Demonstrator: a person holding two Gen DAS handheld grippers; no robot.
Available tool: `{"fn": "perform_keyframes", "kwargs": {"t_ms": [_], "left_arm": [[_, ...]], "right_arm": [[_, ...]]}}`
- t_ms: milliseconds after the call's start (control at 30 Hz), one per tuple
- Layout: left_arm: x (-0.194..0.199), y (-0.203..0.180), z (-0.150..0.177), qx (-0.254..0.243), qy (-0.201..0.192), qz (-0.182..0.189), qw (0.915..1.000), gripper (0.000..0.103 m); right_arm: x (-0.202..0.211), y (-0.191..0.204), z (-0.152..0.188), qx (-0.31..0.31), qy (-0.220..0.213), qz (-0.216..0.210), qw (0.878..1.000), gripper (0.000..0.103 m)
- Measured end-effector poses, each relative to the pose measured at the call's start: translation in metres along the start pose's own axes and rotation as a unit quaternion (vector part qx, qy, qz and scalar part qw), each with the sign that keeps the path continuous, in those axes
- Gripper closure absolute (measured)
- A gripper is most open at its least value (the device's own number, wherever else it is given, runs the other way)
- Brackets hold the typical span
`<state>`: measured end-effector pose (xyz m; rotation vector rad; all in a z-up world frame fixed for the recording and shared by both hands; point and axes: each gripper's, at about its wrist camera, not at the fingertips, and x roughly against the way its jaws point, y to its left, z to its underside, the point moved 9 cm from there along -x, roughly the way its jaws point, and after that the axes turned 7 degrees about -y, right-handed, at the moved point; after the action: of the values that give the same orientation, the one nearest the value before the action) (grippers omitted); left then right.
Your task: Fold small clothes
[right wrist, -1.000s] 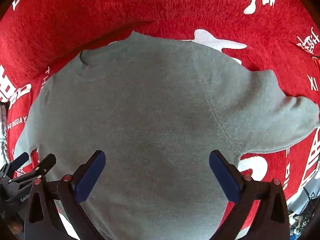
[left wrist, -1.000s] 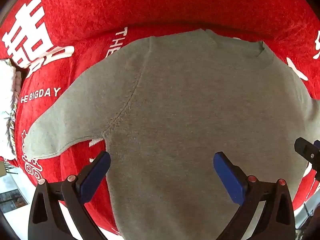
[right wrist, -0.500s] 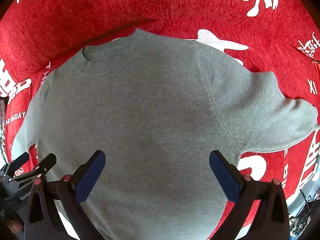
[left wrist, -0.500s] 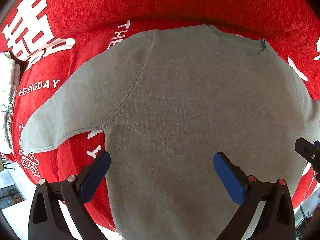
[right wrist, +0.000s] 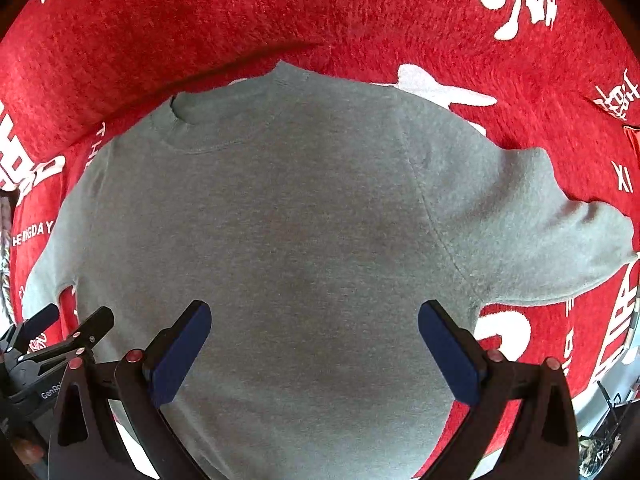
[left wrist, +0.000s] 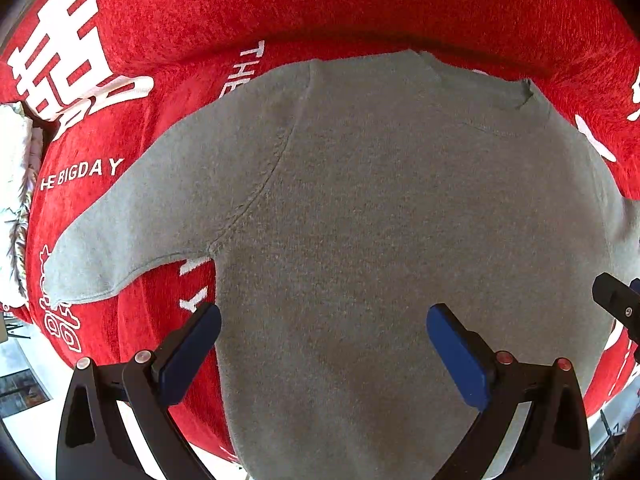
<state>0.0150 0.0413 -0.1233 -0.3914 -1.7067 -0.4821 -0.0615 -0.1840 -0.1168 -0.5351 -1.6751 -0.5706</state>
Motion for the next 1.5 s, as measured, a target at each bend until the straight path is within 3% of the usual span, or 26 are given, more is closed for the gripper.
{"fn": "perform_keyframes", "kwargs": {"t_ms": [900,1500], "left_arm": [[0.001,0.011,0.014,0.004,0.0,0.002,1.0,0.0],[-0.001,0.017,0.004,0.011,0.002,0.005,0.9999,0.0]], "right_arm": [[0.001,0.011,0.004,0.004,0.0,-0.003,1.0,0.0],[0.002,0.022,0.001,0.014,0.007,0.0,1.0,0.0]]}}
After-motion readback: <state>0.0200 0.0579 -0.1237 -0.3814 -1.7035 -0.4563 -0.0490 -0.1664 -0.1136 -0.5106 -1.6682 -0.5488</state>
